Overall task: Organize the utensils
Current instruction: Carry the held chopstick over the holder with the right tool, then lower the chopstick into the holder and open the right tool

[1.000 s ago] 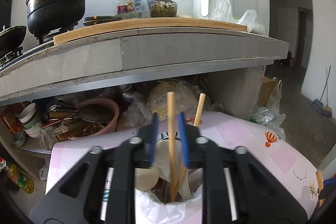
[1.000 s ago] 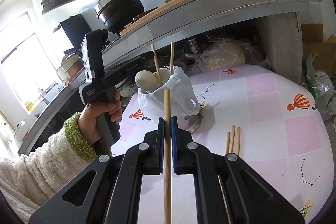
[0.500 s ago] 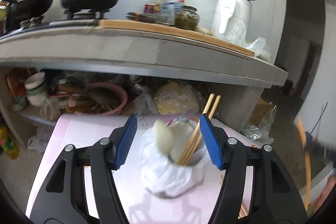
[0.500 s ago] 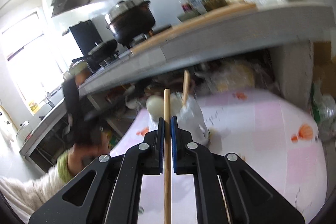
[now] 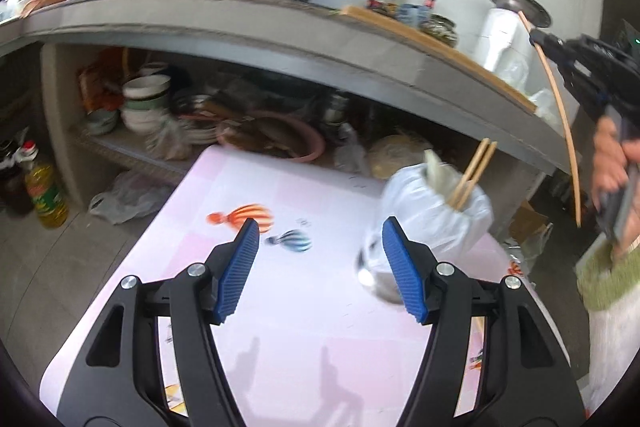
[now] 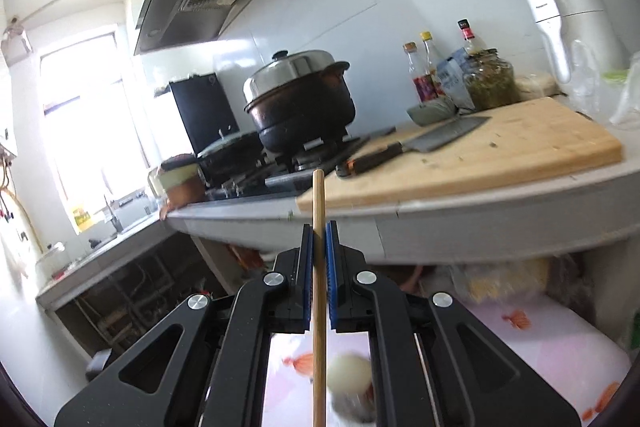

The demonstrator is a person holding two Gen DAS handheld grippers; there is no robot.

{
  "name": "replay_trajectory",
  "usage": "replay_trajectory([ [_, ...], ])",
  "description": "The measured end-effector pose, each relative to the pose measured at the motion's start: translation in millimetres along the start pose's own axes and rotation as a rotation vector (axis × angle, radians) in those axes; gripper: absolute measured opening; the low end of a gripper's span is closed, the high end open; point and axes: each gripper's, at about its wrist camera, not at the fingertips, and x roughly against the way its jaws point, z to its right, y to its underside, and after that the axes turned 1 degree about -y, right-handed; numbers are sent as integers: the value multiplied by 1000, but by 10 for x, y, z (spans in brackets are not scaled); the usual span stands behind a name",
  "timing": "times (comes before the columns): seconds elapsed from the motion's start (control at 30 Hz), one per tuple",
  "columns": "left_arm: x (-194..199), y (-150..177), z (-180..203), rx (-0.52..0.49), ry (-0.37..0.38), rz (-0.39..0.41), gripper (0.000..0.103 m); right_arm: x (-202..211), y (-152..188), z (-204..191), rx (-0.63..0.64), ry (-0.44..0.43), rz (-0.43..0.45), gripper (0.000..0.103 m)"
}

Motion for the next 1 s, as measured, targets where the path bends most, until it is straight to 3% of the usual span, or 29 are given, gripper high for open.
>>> replay_trajectory([
  [0.27,107,61,-344,45,-62,17,61,-711,5,171,-17,28,11,6],
  [0.53,55,101,-487,79,-80,3,61,-1257,299,316,10,104,-79,6],
  [1.0,-19,112,-469,93,-60,-9,61,-1234,692,269,75,129,-195,7],
])
